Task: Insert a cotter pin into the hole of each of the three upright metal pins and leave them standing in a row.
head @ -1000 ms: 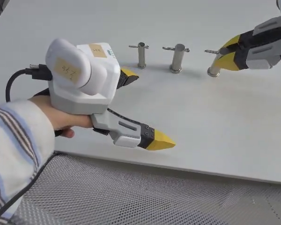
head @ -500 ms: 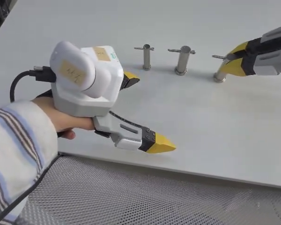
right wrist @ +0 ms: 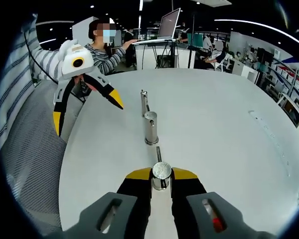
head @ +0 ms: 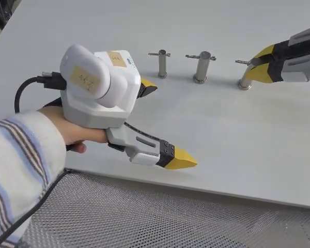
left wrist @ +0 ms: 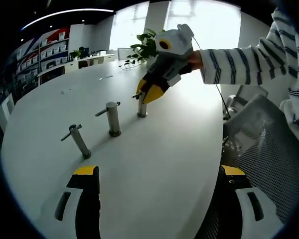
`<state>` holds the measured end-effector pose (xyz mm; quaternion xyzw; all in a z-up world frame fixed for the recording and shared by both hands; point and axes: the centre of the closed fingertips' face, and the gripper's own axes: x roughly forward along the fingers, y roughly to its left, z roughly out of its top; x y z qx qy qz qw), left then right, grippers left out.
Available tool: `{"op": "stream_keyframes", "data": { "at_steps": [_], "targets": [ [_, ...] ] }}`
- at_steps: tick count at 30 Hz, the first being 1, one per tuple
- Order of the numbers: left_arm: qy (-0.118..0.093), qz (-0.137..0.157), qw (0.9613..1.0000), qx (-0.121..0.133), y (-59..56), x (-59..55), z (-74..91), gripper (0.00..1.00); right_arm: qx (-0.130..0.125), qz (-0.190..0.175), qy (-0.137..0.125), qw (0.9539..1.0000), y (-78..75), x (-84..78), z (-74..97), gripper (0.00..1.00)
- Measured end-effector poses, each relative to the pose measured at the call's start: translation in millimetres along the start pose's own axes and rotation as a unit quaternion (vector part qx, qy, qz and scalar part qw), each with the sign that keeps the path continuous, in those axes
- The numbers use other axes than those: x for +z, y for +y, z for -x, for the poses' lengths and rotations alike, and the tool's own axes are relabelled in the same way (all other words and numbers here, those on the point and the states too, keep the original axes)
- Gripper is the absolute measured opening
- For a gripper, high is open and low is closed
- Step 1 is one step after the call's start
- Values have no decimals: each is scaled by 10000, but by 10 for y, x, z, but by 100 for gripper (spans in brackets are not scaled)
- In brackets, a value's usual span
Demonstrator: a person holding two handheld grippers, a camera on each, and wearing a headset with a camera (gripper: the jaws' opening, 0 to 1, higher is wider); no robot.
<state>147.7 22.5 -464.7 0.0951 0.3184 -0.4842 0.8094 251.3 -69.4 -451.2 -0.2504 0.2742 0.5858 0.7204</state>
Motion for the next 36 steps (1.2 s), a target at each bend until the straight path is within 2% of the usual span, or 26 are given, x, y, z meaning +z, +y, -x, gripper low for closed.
{"op": "stream_keyframes", "data": {
  "at_steps": [5,10,13,15,17,22,26,28,30,31,33,35,36],
  "targets": [
    [9,4,10000,18,4,-4,9,99,24,57,-17,10000,0,4,2,9],
    [-127,152,9998,48,16,19,29,99,-29,163,44,9999,0,7,-3,10],
    [-130,148,9998,82,23,17,49,99,-176,36,-83,9998,-31,50,12,15],
    [-163,172,9996,122,37,25,76,99,-264,-204,-173,9993,-43,83,47,21],
    [-235,229,9993,183,58,45,112,99,-407,-554,-383,9969,-46,159,135,25],
    [-488,477,9969,380,139,103,208,99,-773,-907,-538,9914,4,170,342,40],
    [-745,690,9933,546,204,174,285,99,-740,-1379,-744,9849,188,230,441,52],
    [-854,806,9914,580,218,198,312,99,-764,-1340,-735,9853,239,243,459,54],
    [-936,905,9897,600,230,212,330,99,-871,-1413,-789,9830,274,271,474,59],
    [-1024,1018,9876,618,241,228,344,99,-897,-1474,-811,9817,299,285,478,61],
    [-1088,1098,9854,717,274,232,381,99,-913,-1596,-887,9789,356,311,484,66],
    [-1045,1089,9852,812,296,209,409,99,-968,-1773,-969,9746,413,323,488,72],
    [-1023,1089,9852,842,300,198,422,99,-965,-1789,-966,9743,425,320,490,72]
  ]
}}
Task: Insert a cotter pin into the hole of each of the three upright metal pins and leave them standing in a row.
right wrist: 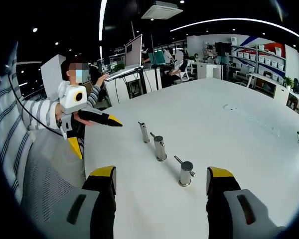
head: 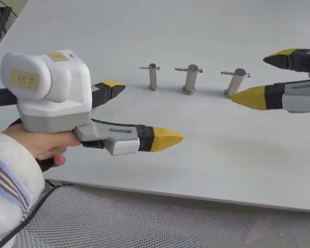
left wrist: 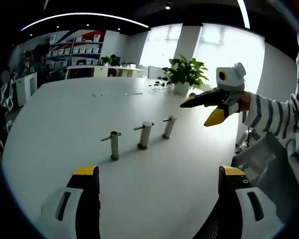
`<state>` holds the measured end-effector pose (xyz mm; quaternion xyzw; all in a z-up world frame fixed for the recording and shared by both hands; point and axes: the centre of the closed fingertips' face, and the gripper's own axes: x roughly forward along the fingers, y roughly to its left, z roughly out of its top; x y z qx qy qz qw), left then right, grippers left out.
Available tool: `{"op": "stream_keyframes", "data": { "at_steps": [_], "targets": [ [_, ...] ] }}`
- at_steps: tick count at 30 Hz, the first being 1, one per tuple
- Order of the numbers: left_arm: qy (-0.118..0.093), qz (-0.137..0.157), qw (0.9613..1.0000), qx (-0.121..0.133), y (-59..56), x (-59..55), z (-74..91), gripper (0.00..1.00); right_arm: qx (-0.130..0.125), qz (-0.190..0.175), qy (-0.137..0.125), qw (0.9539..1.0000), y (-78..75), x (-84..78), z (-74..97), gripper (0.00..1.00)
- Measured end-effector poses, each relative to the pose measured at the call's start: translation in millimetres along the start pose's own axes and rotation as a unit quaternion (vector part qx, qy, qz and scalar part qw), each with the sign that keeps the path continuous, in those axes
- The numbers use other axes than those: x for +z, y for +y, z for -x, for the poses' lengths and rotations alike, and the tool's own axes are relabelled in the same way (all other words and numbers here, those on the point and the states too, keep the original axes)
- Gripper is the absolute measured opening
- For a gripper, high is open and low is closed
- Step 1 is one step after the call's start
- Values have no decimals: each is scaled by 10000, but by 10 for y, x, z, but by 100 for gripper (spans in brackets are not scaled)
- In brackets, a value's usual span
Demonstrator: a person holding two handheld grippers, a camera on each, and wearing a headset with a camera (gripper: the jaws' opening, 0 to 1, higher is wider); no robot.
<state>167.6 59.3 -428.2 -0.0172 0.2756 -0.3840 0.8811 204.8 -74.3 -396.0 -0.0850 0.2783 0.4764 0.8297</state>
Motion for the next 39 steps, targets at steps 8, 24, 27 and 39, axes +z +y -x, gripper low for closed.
{"op": "stream_keyframes", "data": {
  "at_steps": [8,24,27,39],
  "targets": [
    [-20,400,9990,213,57,-80,150,96,-250,-358,28,9990,-6,-146,147,79],
    [178,579,9974,395,0,-208,337,96,-353,-888,175,9953,125,-320,305,98],
    [186,582,9974,391,1,-212,344,96,-454,-996,173,9938,116,-366,351,98],
    [352,597,9967,431,34,-255,411,96,-756,-1489,224,9857,106,-550,455,98]
  ]
}}
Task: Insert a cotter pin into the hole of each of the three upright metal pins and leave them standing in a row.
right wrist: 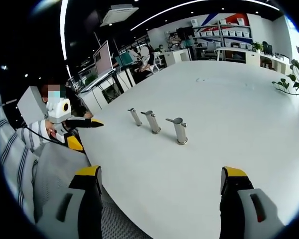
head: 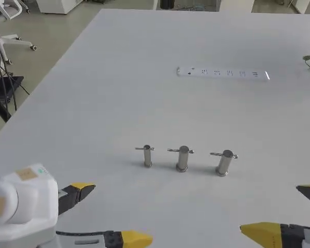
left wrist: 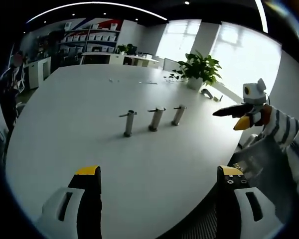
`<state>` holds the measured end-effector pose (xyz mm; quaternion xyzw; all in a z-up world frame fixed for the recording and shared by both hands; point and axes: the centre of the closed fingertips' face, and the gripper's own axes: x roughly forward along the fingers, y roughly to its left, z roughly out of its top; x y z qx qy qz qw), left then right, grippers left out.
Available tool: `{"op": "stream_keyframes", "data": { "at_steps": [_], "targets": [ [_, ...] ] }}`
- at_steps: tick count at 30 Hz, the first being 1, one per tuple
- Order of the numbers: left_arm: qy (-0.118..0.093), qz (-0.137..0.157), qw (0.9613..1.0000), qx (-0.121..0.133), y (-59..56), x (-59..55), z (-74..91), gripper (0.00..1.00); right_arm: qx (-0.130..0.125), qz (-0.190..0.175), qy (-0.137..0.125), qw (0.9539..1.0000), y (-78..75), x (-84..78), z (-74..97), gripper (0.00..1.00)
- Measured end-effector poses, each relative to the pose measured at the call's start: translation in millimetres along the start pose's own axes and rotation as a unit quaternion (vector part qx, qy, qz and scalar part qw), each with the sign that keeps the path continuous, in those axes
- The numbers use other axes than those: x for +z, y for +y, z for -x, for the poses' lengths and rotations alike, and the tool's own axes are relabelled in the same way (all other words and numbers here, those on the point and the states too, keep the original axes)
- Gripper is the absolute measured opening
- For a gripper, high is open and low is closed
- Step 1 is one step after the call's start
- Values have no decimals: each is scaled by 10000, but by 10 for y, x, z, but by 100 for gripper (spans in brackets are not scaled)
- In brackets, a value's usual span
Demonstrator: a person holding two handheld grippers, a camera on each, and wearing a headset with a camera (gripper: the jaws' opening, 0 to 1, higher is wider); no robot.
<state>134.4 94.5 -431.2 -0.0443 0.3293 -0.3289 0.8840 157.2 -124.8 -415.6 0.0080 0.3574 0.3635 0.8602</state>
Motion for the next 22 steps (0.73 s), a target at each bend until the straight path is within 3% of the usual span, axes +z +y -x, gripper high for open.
{"op": "stream_keyframes", "data": {
  "at_steps": [10,22],
  "targets": [
    [117,115,9998,56,43,-39,28,96,-86,-128,118,9998,-5,-61,-18,98],
    [44,267,9996,61,83,5,-6,96,-224,-200,297,9991,-68,-120,18,97]
  ]
}}
